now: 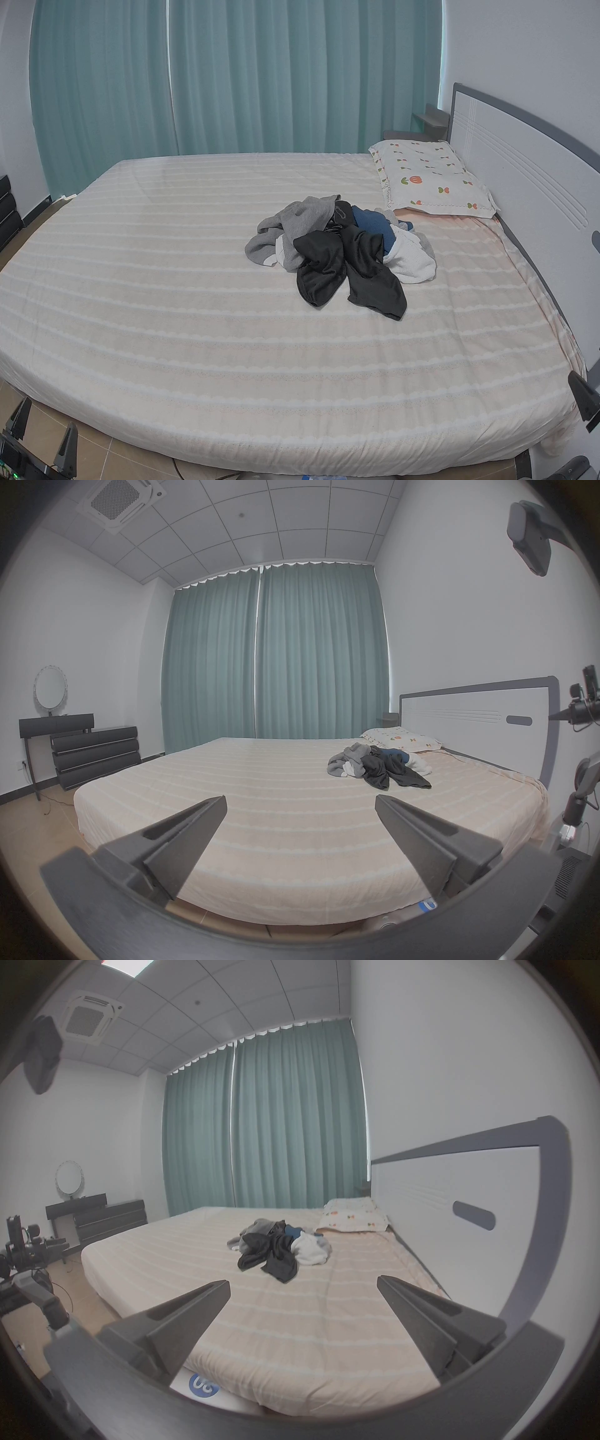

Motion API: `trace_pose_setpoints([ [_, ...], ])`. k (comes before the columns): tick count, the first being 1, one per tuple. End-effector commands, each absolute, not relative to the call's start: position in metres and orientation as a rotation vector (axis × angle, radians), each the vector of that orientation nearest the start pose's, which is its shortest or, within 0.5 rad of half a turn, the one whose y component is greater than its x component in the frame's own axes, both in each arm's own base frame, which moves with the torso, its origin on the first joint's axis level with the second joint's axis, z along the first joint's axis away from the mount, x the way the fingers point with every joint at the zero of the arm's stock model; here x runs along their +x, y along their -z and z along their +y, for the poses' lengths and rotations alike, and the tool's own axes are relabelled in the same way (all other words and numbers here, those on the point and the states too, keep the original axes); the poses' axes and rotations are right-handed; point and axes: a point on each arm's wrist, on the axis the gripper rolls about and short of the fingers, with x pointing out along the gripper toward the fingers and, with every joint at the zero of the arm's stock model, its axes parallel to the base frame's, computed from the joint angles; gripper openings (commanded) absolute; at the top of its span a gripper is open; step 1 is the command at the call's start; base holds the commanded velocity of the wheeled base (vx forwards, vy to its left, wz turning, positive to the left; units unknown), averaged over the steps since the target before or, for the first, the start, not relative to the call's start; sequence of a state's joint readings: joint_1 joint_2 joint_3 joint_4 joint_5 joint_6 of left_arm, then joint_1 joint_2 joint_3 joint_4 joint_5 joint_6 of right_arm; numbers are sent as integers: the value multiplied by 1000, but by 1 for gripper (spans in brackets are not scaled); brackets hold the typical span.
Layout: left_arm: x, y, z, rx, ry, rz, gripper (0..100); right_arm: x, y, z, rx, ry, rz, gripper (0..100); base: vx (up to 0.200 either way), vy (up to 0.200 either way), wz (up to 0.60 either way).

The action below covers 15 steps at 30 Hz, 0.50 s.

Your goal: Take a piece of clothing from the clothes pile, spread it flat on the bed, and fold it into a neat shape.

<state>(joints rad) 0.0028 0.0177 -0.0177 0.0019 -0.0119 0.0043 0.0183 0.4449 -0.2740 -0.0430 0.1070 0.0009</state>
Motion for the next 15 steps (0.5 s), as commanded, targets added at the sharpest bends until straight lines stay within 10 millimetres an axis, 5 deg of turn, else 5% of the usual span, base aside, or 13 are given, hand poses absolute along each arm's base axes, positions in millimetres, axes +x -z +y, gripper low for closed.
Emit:
trace_pose_setpoints([
  [1, -23, -76, 0, 5, 9, 2, 100, 162, -163, 14, 57, -199, 509, 100, 0, 0, 0],
  [2, -23, -76, 0, 5, 9, 2, 100, 162, -163, 14, 57, -199, 509, 100, 0, 0, 0],
  [3, -23, -76, 0, 5, 9, 0, 100, 200, -156, 27, 91, -237, 546, 100, 0, 0, 0],
  [15, -23, -76, 0, 5, 9, 0, 100, 365, -87, 101, 278, -122, 567, 100, 0, 0, 0],
])
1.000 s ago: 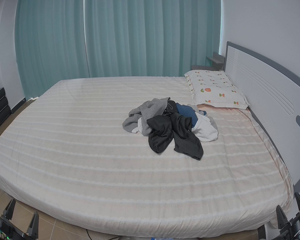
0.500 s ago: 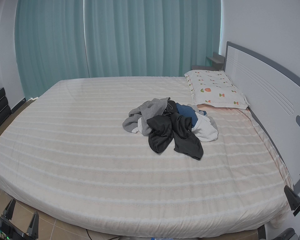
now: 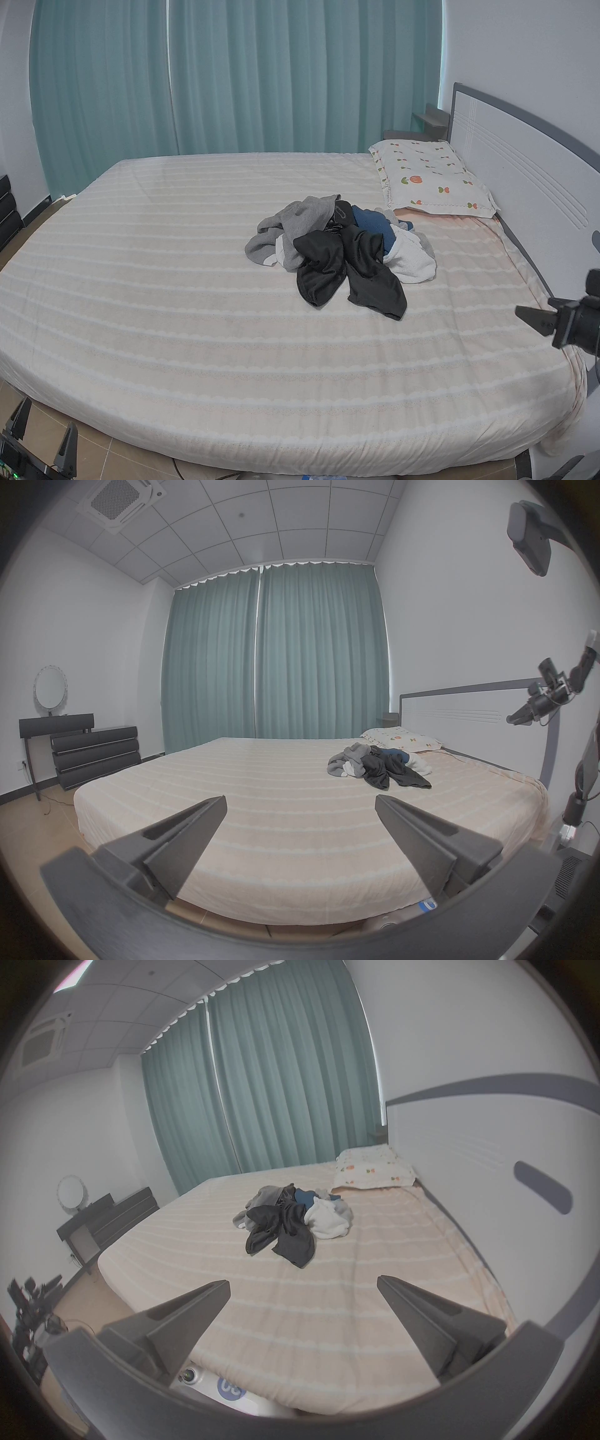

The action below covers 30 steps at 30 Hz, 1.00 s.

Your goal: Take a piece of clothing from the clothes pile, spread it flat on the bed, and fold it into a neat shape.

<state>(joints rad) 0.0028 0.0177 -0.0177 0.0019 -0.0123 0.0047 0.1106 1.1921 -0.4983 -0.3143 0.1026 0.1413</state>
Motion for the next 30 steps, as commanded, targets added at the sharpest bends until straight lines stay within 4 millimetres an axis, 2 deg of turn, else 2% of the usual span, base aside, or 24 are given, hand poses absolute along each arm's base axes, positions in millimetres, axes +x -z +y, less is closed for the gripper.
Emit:
trace_pose_setpoints([
  [1, -23, -76, 0, 5, 9, 0, 100, 379, -81, 106, 284, -98, 554, 100, 0, 0, 0],
  [3, -23, -76, 0, 5, 9, 2, 100, 398, -73, 114, 281, -70, 536, 100, 0, 0, 0],
  [8, -23, -76, 0, 5, 9, 0, 100, 424, -48, 128, 272, -64, 539, 100, 0, 0, 0],
  [9, -23, -76, 0, 5, 9, 0, 100, 424, -48, 128, 272, -64, 539, 100, 0, 0, 0],
  [10, -23, -76, 0, 5, 9, 2, 100, 427, -33, 135, 271, -69, 562, 100, 0, 0, 0],
  [13, -23, -76, 0, 5, 9, 0, 100, 435, -12, 141, 288, -64, 586, 100, 0, 0, 0],
  [17, -23, -76, 0, 5, 9, 0, 100, 445, 5, 144, 308, -36, 592, 100, 0, 0, 0],
  [25, -23, -76, 0, 5, 9, 0, 100, 459, 29, 147, 318, 6, 582, 100, 0, 0, 0],
  [30, -23, -76, 0, 5, 9, 0, 100, 467, 28, 151, 348, 35, 551, 100, 0, 0, 0],
])
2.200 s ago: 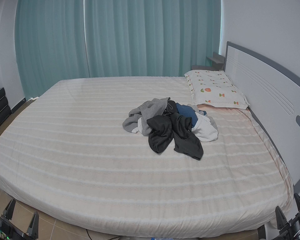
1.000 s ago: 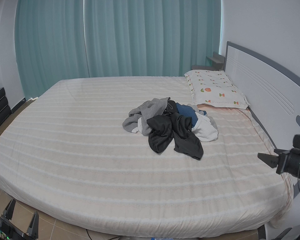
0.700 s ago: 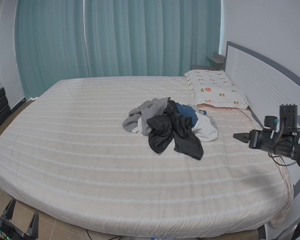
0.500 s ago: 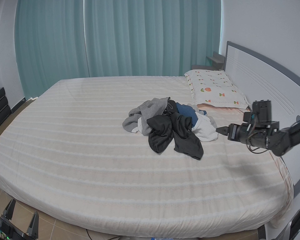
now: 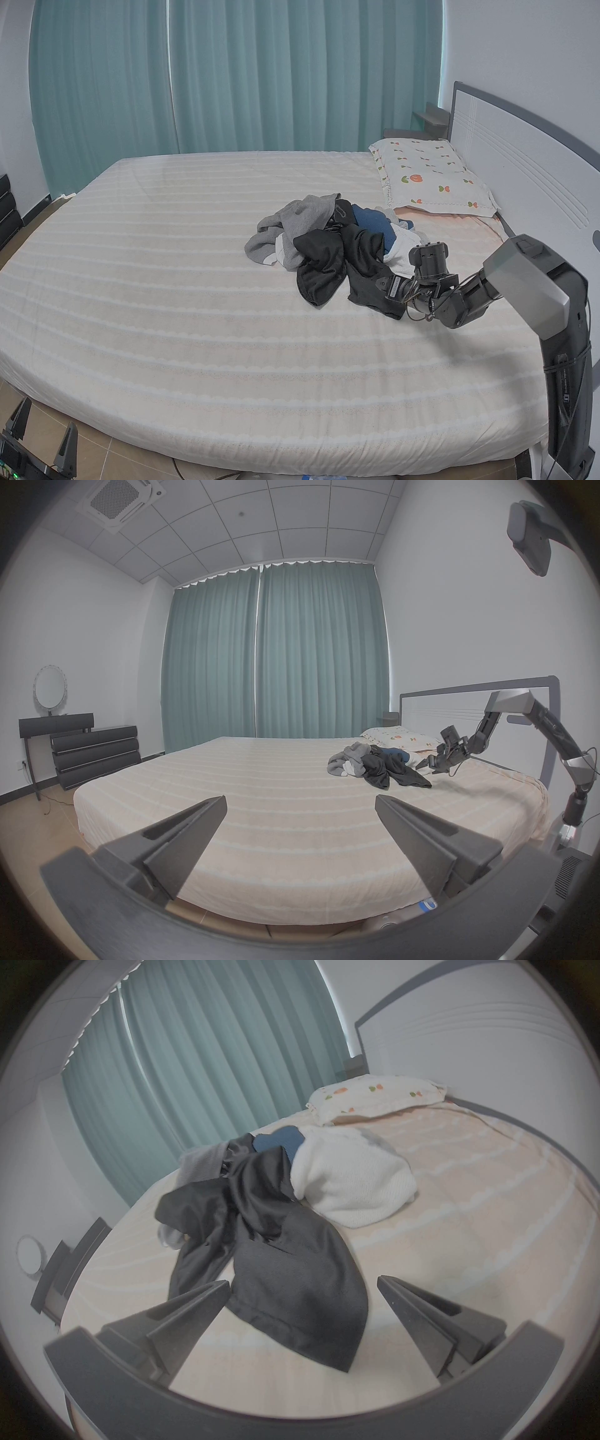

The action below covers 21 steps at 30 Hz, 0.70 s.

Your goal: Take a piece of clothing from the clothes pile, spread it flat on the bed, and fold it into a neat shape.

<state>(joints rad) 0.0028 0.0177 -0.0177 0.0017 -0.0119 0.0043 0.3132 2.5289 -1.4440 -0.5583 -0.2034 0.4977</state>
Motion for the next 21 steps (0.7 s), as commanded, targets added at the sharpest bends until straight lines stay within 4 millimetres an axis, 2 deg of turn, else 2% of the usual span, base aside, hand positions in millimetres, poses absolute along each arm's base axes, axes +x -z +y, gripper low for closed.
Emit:
trace_pose_setpoints([
  [1, -23, -76, 0, 5, 9, 0, 100, 468, 27, 150, 350, 35, 545, 100, 0, 0, 0],
  [7, -23, -76, 0, 5, 9, 0, 100, 476, 35, 153, 352, 42, 541, 100, 0, 0, 0],
  [14, -23, -76, 0, 5, 9, 0, 100, 478, 42, 166, 346, 26, 534, 100, 0, 0, 0],
  [15, -23, -76, 0, 5, 9, 2, 100, 479, 43, 166, 346, 26, 534, 0, 0, 0, 0],
  [21, -23, -76, 0, 5, 9, 0, 100, 480, 45, 166, 349, 29, 524, 0, 0, 0, 0],
])
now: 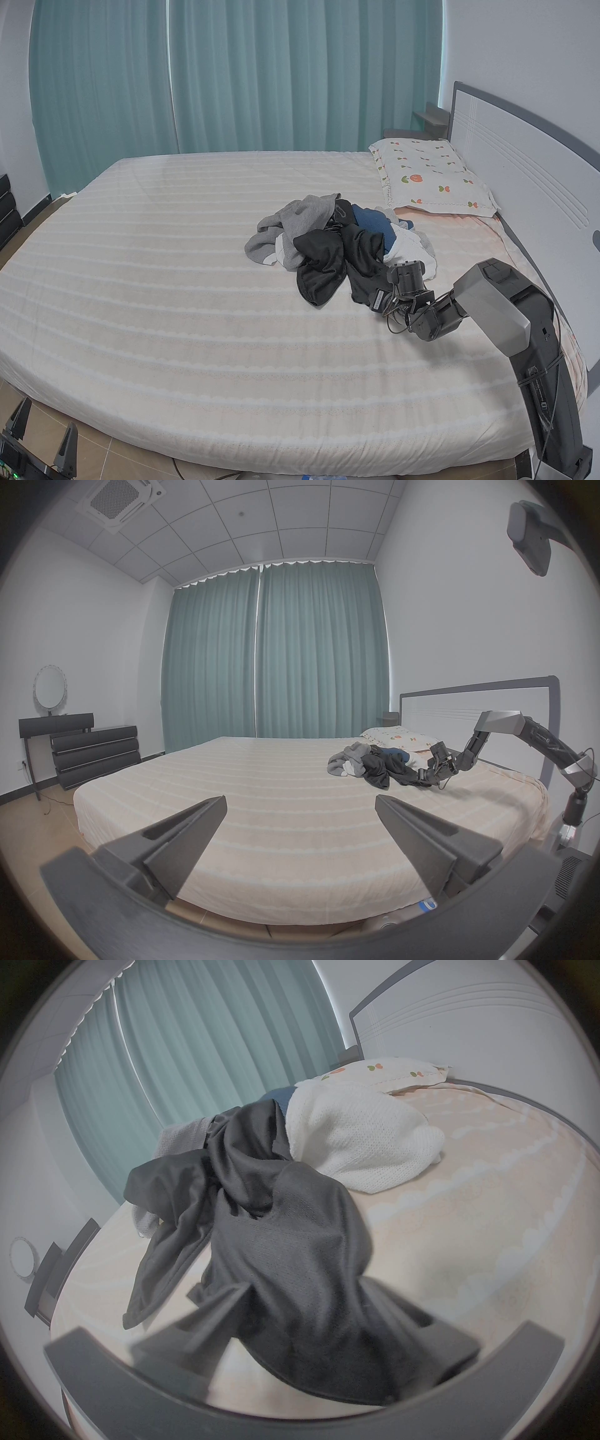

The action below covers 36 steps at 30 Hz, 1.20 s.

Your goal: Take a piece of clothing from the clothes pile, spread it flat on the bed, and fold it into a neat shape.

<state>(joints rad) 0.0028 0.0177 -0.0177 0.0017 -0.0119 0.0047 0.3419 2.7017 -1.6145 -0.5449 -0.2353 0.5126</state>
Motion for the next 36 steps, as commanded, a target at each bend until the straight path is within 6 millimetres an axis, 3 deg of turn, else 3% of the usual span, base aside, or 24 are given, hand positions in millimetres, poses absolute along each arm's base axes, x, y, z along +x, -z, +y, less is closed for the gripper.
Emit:
trace_pose_setpoints([
  [1, -23, -76, 0, 5, 9, 0, 100, 480, 42, 166, 353, 27, 517, 0, 0, 0, 0],
  [11, -23, -76, 0, 5, 9, 0, 100, 467, 12, 173, 368, -4, 483, 0, 0, 0, 0],
  [18, -23, -76, 0, 5, 9, 0, 100, 425, -30, 162, 394, -58, 445, 0, 0, 0, 0],
  [20, -23, -76, 0, 5, 9, 0, 100, 418, -33, 162, 398, -71, 453, 0, 0, 0, 0],
  [21, -23, -76, 0, 5, 9, 0, 100, 396, -42, 165, 440, -118, 466, 0, 0, 0, 0],
  [26, -23, -76, 0, 5, 9, 0, 100, 342, -79, 167, 525, -215, 421, 0, 0, 0, 0],
  [32, -23, -76, 0, 5, 9, 0, 100, 269, -127, 150, 576, -359, 307, 0, 0, 0, 0],
  [36, -23, -76, 0, 6, 12, 0, 100, 230, -146, 134, 603, -469, 256, 0, 0, 0, 0],
])
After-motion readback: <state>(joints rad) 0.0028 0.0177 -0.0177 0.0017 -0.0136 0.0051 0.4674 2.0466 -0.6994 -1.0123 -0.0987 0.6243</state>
